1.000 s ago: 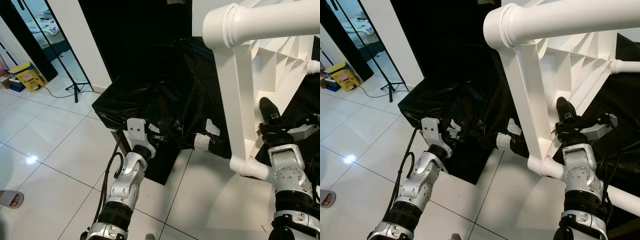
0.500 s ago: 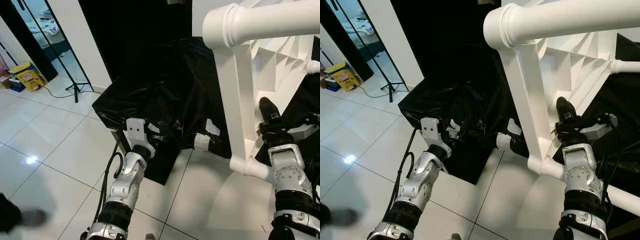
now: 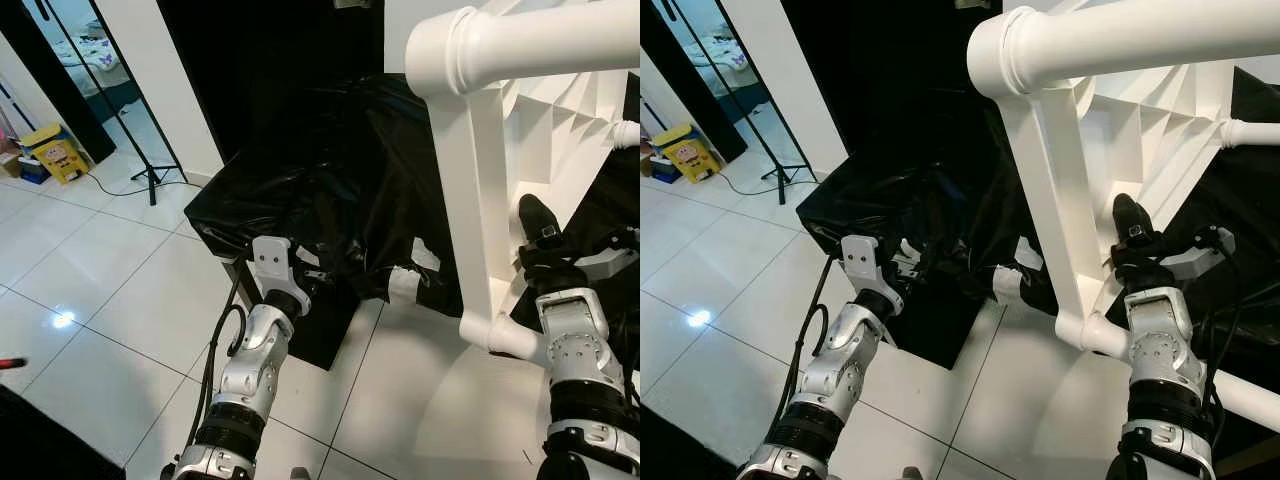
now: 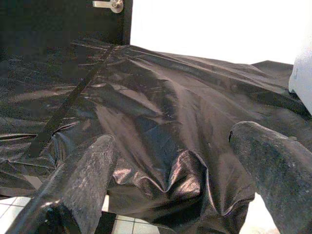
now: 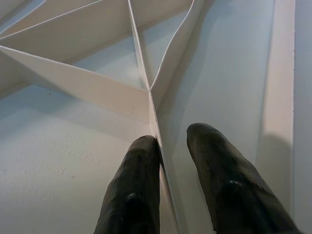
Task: Building children table
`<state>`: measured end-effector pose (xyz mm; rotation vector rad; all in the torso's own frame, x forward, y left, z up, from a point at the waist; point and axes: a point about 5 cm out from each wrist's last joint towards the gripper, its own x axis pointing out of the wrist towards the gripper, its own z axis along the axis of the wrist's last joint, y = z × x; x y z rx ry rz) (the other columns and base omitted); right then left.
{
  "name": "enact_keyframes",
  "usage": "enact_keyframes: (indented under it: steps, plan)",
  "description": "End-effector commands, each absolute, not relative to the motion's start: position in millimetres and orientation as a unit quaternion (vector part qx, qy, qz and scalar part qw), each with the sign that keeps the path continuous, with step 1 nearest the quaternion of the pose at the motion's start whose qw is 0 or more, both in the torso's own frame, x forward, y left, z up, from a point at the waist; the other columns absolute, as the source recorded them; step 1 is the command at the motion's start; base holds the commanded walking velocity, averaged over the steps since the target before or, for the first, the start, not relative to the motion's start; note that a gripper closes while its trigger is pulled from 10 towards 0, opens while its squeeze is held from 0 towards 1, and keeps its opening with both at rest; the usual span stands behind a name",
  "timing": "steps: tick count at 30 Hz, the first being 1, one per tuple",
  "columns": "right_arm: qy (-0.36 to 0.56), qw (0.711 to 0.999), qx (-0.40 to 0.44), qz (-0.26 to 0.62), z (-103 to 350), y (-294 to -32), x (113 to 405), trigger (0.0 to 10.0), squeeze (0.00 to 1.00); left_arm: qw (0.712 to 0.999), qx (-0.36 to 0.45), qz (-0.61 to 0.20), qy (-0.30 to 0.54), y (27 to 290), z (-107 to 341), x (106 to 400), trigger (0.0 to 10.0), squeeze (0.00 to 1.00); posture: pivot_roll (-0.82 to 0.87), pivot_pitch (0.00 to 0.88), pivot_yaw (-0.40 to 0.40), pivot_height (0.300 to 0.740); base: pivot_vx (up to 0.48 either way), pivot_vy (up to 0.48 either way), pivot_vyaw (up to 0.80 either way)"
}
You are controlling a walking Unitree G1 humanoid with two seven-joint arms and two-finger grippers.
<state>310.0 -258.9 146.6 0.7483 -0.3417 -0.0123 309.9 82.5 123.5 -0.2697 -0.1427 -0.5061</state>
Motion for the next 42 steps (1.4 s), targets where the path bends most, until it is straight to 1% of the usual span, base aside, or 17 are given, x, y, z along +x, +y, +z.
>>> enact_keyframes:
  steps: [1,42]
  plan:
    - [-0.124,0.915,0.381,-0.037,123.3,-259.8,305.8,10.0,0.0,0.953,-0.125,-0.266,-0.07,84.4,119.5,308.3,10.0,0.0,0.1,0.0,0.115,0.74,0.0,0.0,0.0]
    - [-0.123,0.918,0.377,-0.032,123.8,-256.3,307.4,10.0,0.0,0.952,-0.112,-0.276,-0.067,80.6,119.3,308.1,10.0,0.0,0.1,0.0,0.118,0.74,0.0,0.0,0.0]
